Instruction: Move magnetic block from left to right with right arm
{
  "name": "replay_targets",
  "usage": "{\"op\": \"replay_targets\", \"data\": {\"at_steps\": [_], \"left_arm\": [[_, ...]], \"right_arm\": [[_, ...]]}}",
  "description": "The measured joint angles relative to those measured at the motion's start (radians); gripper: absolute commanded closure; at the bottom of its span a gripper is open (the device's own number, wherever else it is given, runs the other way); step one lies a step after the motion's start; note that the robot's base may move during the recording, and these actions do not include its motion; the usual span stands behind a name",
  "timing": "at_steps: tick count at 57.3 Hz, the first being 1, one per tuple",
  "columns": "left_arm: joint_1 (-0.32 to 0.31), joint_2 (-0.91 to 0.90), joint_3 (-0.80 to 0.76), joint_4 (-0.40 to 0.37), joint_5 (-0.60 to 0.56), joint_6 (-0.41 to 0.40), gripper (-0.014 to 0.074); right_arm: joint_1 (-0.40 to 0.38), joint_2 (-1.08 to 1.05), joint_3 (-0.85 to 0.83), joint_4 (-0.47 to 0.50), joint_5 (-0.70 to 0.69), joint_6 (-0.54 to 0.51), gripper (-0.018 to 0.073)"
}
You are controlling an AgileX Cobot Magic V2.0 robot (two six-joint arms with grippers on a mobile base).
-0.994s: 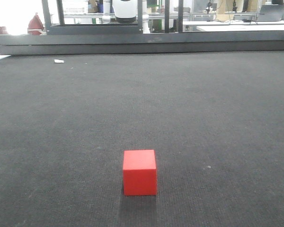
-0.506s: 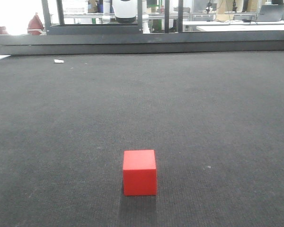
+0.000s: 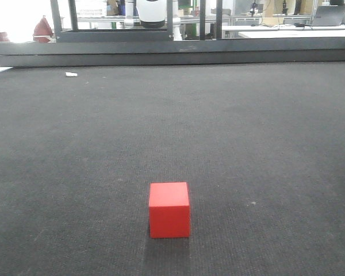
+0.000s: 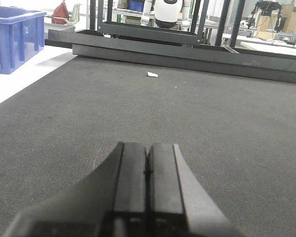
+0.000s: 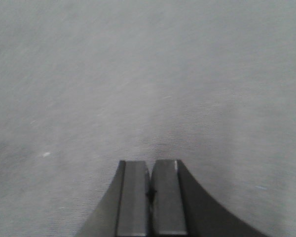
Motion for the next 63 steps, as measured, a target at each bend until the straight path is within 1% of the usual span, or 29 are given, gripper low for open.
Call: {"op": "replay_targets", "data": {"at_steps": [4,6,7,8,13,18,25,29,39,46,56,63], "left_arm": [[0.000,0.000,0.000,0.000,0.000,0.000,0.0722],[0.000,0.000,0.000,0.000,0.000,0.000,0.0722],[0.000,0.000,0.000,0.000,0.000,0.000,0.0722],[0.000,0.000,0.000,0.000,0.000,0.000,0.0722],[0.000,0.000,0.000,0.000,0.000,0.000,0.0722],[0.000,0.000,0.000,0.000,0.000,0.000,0.0722],[0.000,0.000,0.000,0.000,0.000,0.000,0.0722],[0.000,0.000,0.000,0.000,0.000,0.000,0.0722],[0.000,0.000,0.000,0.000,0.000,0.000,0.0722],[0.000,0.000,0.000,0.000,0.000,0.000,0.0722],[0.000,0.000,0.000,0.000,0.000,0.000,0.0722],[0.000,0.000,0.000,0.000,0.000,0.000,0.0722]], "right_arm": [[0.050,0.054,-0.028,-0.026,0.000,0.053,0.0043],[0.071,0.085,-0.047,-0.032,0.003,0.090,-0.0035],[0.079,0.097,-0.056,-0.034,0.007,0.106,-0.0062],[0.090,0.116,-0.071,-0.037,0.015,0.130,-0.0069],[0.131,0.187,-0.138,-0.041,0.078,0.211,-0.0038],[0.180,0.278,-0.234,-0.045,0.184,0.294,-0.0037],[0.243,0.412,-0.376,-0.045,0.329,0.363,-0.0037],[0.280,0.496,-0.461,-0.045,0.412,0.420,-0.0037],[0.360,0.688,-0.639,-0.046,0.552,0.579,-0.0041],[0.415,0.799,-0.740,-0.048,0.602,0.658,-0.0041],[0.494,0.901,-0.837,-0.048,0.619,0.697,-0.0041],[0.534,0.941,-0.864,-0.048,0.620,0.734,-0.0041]]}}
